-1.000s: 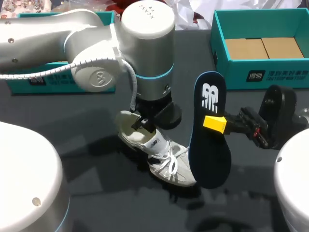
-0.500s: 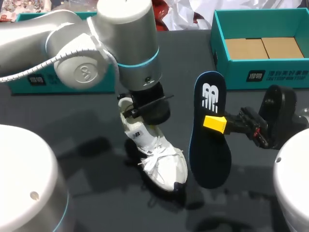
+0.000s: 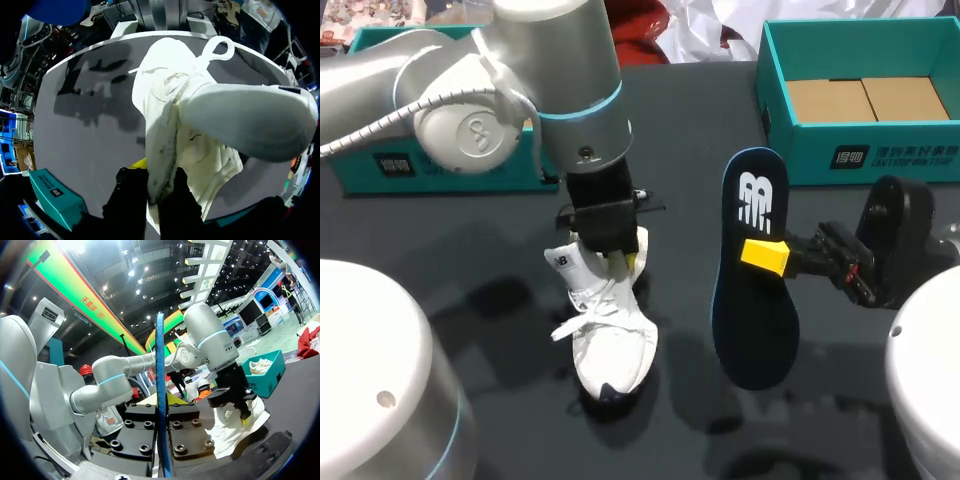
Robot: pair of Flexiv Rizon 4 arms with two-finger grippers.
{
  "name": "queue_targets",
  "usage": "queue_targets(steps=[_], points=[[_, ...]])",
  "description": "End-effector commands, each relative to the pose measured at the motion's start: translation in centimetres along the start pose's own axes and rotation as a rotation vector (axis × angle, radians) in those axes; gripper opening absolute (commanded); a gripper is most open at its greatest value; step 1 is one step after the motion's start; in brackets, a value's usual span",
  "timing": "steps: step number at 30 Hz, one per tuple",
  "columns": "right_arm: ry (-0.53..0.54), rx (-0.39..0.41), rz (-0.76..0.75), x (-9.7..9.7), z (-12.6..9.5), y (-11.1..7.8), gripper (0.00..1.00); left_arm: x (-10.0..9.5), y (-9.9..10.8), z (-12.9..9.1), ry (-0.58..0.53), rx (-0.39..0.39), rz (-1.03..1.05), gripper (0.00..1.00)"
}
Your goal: Take the shoe out of the shoebox, open the shoe tongue, remove and reinsert the insole, then place the shoe into the shoebox
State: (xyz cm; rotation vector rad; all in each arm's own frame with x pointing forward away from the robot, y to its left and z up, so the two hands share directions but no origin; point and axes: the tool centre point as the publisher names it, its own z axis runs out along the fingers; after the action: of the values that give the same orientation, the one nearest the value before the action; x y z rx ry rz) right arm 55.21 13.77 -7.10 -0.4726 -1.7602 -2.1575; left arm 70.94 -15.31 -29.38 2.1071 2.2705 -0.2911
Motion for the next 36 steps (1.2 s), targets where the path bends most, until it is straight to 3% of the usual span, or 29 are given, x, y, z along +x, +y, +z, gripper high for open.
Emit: queue_targets(steps=[1, 36], points=[[-0.008, 0.0, 0.0, 0.4, 0.0, -0.1, 0.0, -1.0, -0.8, -0.3, 0.04, -0.046, 0.007, 0.0], [-0.008, 0.0, 0.0, 0.4, 0.0, -0.1, 0.0, -4.3, 1.9, 5.2, 0.134, 0.031, 0.078, 0.0]])
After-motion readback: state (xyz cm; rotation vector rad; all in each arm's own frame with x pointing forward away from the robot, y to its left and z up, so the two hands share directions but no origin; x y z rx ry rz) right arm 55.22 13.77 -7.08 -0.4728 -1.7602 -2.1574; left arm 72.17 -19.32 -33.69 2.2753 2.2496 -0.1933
